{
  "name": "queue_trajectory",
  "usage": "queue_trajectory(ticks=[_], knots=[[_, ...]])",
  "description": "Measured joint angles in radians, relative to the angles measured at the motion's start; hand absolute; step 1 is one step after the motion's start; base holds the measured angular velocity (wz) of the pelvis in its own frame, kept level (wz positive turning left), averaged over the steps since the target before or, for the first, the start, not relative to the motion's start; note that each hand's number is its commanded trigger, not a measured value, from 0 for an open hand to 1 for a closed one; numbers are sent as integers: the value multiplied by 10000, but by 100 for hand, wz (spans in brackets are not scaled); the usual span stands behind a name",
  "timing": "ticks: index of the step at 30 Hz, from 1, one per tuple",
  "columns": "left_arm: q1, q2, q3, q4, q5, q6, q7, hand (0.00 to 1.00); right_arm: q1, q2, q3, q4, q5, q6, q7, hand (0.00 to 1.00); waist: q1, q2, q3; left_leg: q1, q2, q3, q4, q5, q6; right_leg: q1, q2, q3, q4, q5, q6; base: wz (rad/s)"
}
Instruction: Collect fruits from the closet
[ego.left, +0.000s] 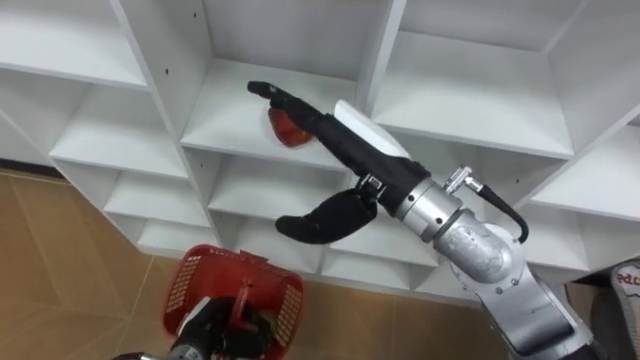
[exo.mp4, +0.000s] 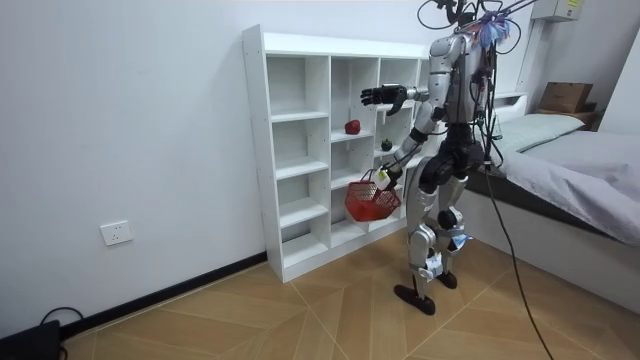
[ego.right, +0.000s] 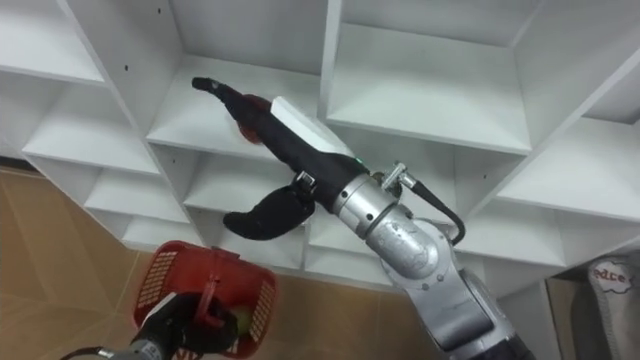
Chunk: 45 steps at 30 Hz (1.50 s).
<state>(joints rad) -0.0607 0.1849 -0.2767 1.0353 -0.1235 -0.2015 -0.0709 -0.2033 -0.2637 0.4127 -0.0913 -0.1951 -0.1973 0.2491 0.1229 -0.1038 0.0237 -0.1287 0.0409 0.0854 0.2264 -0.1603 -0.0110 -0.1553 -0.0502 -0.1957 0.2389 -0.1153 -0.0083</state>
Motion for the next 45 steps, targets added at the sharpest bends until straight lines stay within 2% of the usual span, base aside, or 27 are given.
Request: queue_trajectory(ticks=[2, 5, 9, 17, 21, 22, 25, 28, 35, 39, 42, 45], knots=[[-3, 14, 6, 0, 16, 0, 32, 100, -108, 66, 14, 5, -1, 0, -115, 0, 14, -51, 30, -70, 0, -42, 55, -1, -1, -14, -1, -40, -3, -2, -3, 6], [-17, 11, 29, 1, 54, 0, 66, 100, -382, 140, 18, 111, -4, -7, -351, 0, 157, -97, 31, -190, 4, -59, 123, -4, -2, -85, 1, -59, -6, 2, -7, 3], [-115, -26, 103, 1, 80, 7, 218, 100, -1036, 645, 22, 1226, -162, -66, -623, 0, 205, -94, 36, -354, -2, -199, 132, 0, -5, -140, -36, -274, 8, 0, -14, 9], [-570, -224, 108, 628, 84, 88, 191, 100, -1380, 1178, 386, 2383, -799, -53, -1113, 0, 406, -157, 56, -719, -19, -350, 135, 17, -16, -385, -37, -384, -16, -3, -19, 5], [-728, -244, 108, 672, 76, 145, 205, 100, -1933, 1402, 389, 2917, -1305, 34, -1593, 0, 530, -275, 100, -1164, -16, -554, 361, 46, -34, -747, -35, -558, 24, 13, -45, 13], [-789, -268, 104, 684, 68, 163, 207, 100, -2117, 1425, 389, 3085, -1305, 25, -1755, 0, 524, -273, 162, -1267, -14, -643, 437, 46, -35, -774, -36, -652, 34, 16, -49, 22], [-846, -319, 109, 691, 66, 249, 238, 100, -2506, 1586, 394, 3747, -1344, 6, -2158, 0, 600, -313, 185, -1397, -7, -693, 452, 47, -39, -873, -52, -739, 79, 16, -50, 10], [-950, -370, 223, 692, 70, 305, 259, 100, -2748, 1565, 376, 4372, -1700, 25, -2594, 0, 659, -367, 226, -1513, -18, -788, 506, 45, -40, -932, -80, -834, 145, 16, -50, 10], [-1070, -376, 407, 677, 81, 335, 412, 100, -2843, 1348, 366, 4845, -2554, 27, -3277, 0, 755, -419, 232, -1897, -58, -1008, 656, 68, -59, -1110, -117, -1098, 194, -7, -87, 10], [-1067, -373, 413, 677, 87, 437, 393, 100, -3081, 1303, 255, 5109, -2989, 30, -3766, 0, 765, -582, 284, -2016, -84, -1057, 656, 147, -71, -1219, -135, -1110, 215, -17, -110, 4], [-1072, -374, 415, 677, 87, 441, 394, 100, -3111, 1301, 118, 5103, -3101, 29, -4153, 0, 757, -754, 261, -2089, -88, -1072, 777, 152, -69, -1260, -139, -1107, 214, -10, -120, 2], [-1072, -370, 413, 680, 89, 441, 398, 100, -3282, 1303, 20, 5090, -3270, 29, -4495, 0, 757, -802, 270, -2106, -96, -1071, 807, 151, -67, -1258, -146, -1137, 216, -2, -125, 0]])
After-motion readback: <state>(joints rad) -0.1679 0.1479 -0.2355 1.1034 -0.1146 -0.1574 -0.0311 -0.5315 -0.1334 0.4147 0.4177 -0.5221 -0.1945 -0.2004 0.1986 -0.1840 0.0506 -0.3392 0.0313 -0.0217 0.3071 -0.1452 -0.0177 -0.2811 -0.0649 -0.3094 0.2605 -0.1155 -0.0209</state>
